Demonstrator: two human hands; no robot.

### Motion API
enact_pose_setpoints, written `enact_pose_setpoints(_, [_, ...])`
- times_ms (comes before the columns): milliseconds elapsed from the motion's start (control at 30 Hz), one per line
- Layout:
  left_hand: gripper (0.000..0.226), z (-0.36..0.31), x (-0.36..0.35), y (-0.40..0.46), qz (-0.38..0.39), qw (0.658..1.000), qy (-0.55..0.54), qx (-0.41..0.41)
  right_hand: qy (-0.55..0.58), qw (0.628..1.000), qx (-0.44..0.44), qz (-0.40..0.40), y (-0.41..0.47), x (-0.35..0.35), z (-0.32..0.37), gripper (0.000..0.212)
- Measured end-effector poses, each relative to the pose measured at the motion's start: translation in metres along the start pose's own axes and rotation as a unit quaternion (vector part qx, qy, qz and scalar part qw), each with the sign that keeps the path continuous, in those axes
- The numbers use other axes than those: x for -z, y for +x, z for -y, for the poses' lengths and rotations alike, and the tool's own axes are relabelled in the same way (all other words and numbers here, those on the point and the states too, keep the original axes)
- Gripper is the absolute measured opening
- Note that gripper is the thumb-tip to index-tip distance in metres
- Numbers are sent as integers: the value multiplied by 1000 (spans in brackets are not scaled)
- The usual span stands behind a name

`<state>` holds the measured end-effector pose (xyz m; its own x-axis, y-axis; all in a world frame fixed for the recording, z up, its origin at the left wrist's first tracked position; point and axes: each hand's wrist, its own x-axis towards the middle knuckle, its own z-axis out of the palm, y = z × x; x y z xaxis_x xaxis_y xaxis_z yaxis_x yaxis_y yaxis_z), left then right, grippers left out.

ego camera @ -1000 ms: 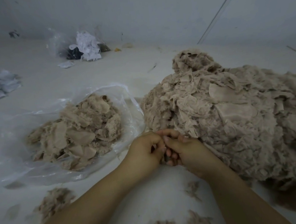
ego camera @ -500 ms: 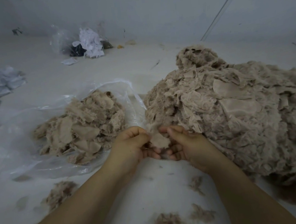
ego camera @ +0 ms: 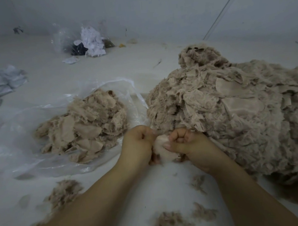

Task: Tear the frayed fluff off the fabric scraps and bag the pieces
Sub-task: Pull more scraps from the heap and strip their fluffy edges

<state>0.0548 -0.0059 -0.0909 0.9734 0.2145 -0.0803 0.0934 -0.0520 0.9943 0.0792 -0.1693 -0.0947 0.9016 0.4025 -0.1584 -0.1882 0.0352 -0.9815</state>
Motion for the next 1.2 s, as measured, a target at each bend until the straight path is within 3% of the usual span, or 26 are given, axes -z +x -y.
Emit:
enact_pose_setpoints(100, [35, 2, 5, 4, -55, 997, -48, -13, 9, 1000, -11, 0, 0, 0, 1, 25])
enact_pose_setpoints(333, [30, 2, 18, 2, -114, 991, -61, -23, 40, 999, -12, -19, 2, 2, -1, 31])
enact_pose_setpoints(367, [27, 1, 20, 0, -76, 996, -48, -8, 48, 999, -13, -20, 3, 1, -1, 29])
enact_pose_setpoints(433, [26, -4, 22, -10, 98, 994, -10, 51, 63, 998, -15, -16, 2, 0, -1, 25])
enact_pose_setpoints(500, [43, -11, 24, -21, 295, 948, 44, 109, 92, 996, -14, -7, 2, -2, 0, 20])
enact_pose_setpoints(533, [50, -15, 24, -22, 341, 930, 65, 118, 99, 995, -11, -3, 1, -2, 0, 20])
enact_pose_setpoints(567, [55, -17, 23, -22, 342, 929, 75, 122, 94, 996, -8, -3, 1, -1, 0, 20])
enact_pose_setpoints(667, [63, -17, 19, -14, 212, 966, 71, 126, 49, 999, -2, -5, -1, -1, 1, 22])
enact_pose_setpoints(733, [53, -13, 17, -11, 174, 977, 64, 106, 56, 998, -7, 2, -2, -1, 1, 22])
enact_pose_setpoints(833, [39, -8, 18, -12, 189, 977, 52, 80, 88, 996, -7, 14, -2, 0, 0, 16])
enact_pose_setpoints(1033, [30, -14, 28, -16, 274, 954, 34, 115, 97, 995, -8, 9, -2, -2, 2, 15])
enact_pose_setpoints(1133, [43, -18, 24, -17, 268, 954, 25, 132, 66, 998, 3, 3, 0, -2, 1, 29])
enact_pose_setpoints(1200, [36, -16, 19, -18, 265, 956, 62, 108, 57, 998, 6, -3, 0, -2, 0, 32])
